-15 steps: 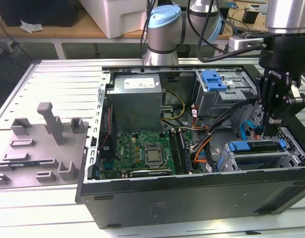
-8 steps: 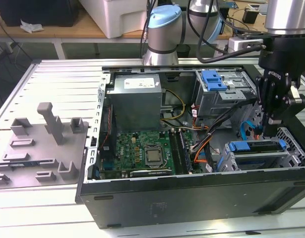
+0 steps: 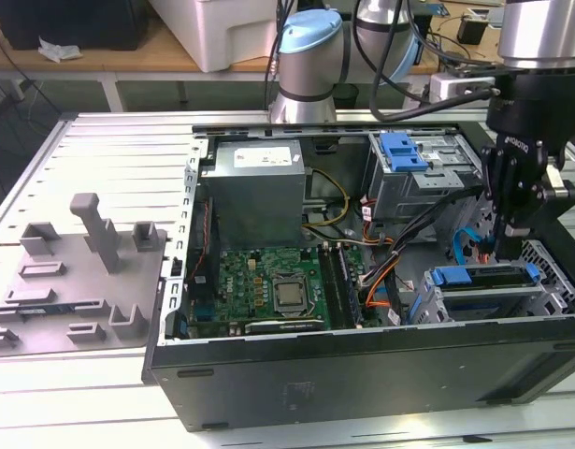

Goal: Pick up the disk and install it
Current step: 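Insert the first disk wire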

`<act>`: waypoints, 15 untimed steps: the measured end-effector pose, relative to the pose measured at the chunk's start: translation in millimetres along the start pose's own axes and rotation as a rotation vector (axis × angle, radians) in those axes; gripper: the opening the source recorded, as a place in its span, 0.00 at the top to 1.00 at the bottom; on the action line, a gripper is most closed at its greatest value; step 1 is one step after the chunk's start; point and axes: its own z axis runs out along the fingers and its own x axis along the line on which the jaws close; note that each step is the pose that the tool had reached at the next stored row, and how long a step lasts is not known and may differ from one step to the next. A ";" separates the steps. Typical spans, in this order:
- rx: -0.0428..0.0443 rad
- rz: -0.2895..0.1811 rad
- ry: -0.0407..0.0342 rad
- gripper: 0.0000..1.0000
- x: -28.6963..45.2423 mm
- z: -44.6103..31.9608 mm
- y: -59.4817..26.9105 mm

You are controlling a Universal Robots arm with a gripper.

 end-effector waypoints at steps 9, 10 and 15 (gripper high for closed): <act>0.0000 0.000 -0.0004 0.83 1.3 1.3 -0.1; 0.0000 0.000 -0.0005 0.83 1.3 1.3 -0.1; -0.0003 0.000 -0.0026 0.83 3.8 2.1 -0.3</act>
